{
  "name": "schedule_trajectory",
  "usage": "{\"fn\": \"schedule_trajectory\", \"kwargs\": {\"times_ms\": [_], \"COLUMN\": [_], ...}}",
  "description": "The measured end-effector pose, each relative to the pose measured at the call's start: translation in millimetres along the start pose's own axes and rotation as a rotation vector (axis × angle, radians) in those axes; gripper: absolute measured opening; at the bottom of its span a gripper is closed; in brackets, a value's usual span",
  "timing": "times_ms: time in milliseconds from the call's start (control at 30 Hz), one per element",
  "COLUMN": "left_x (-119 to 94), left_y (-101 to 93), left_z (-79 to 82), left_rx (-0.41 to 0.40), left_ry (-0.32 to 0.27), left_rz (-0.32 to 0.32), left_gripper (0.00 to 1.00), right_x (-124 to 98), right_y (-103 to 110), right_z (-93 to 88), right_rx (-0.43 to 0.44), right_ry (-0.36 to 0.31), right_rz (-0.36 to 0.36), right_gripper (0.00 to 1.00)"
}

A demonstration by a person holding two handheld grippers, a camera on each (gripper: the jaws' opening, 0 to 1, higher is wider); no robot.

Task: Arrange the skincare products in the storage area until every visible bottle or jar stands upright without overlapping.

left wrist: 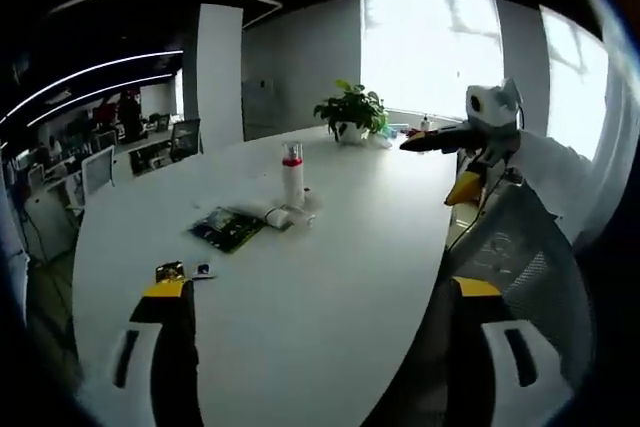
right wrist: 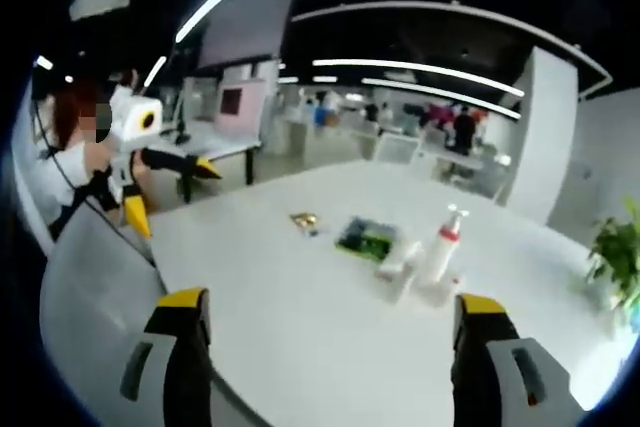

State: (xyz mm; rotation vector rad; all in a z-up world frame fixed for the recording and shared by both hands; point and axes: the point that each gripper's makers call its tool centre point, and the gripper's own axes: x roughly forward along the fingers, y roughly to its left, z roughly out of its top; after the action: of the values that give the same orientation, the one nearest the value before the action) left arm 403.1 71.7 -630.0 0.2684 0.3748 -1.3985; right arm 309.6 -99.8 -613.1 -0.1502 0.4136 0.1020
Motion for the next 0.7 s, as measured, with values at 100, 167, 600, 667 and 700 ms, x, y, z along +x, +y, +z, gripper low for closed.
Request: {"fn": "schedule_trajectory", "kwargs": {"times_ms": [100, 167, 600, 667, 700], "left_x": [3.6, 5.2, 15.4, 16.9, 17.9], "left_y": [-3.1, -4.5, -3.9, -4.0, -3.2], "left_z": [-3.1, -3.4, 6.6, 7.2, 8.6], "left_rx": [-0.005, -0.008, -0.036, -0.041, -0.055], "left_ry": [0.016, 0.018, 0.011, -0.006, -0.020], "left_rz": [-0.004, -0.004, 0.047, 0.041, 0.047], "left_gripper": [1.00, 1.00, 1.00, 1.00, 1.00], "right_x": [0.8, 1.6, 6.5, 7.5, 8.2], "right_y": [-0.7, -2.5, -22.4, -24.1, -23.9], "right_z": [-3.5, -3.8, -7.6, -8.8, -10.8], "right_rx": [-0.011, -0.011, -0.012, -0.014, -0.005], "right_ry": [0.017, 0.016, 0.036, 0.032, 0.038], "right_rz": [0.010, 0.011, 0.028, 0.037, 0.050], "right_gripper": [1.00, 1.00, 1.00, 1.00, 1.00]}}
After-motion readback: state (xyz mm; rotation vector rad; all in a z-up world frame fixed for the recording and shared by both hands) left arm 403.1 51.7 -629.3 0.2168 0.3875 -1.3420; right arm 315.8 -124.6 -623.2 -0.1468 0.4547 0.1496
